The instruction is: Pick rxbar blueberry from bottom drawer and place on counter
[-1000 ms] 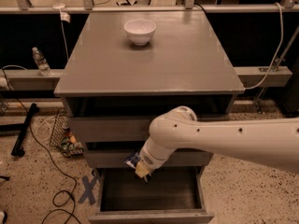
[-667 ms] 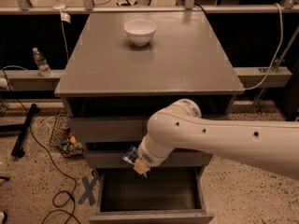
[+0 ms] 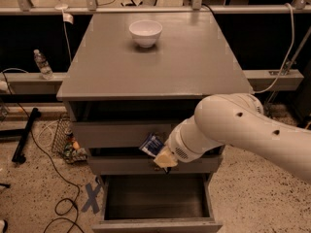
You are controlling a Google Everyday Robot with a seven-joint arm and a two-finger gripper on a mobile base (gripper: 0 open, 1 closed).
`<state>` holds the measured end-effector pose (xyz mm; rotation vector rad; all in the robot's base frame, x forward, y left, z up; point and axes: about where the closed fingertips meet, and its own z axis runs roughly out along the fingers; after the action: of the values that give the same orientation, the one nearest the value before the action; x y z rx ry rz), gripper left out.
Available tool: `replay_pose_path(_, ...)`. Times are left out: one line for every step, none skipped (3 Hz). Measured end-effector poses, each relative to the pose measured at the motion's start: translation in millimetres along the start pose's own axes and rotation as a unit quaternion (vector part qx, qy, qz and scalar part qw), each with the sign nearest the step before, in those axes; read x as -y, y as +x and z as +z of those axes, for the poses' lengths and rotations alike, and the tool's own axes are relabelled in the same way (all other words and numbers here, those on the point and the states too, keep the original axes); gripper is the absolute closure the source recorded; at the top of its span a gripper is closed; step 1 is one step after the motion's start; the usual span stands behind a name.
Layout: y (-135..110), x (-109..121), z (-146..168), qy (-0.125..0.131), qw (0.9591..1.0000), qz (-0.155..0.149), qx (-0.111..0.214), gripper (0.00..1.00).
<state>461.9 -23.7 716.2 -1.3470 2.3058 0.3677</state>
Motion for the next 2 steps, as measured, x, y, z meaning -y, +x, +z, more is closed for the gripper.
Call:
replay_pose_path(-4.7,5.1,-4.4,0.003,1.0,-0.004,0.004,1.0)
replay_pose_path(-18.7,29.7,-18.3,0.008,0.9997,-0.022,-0.003,1.0)
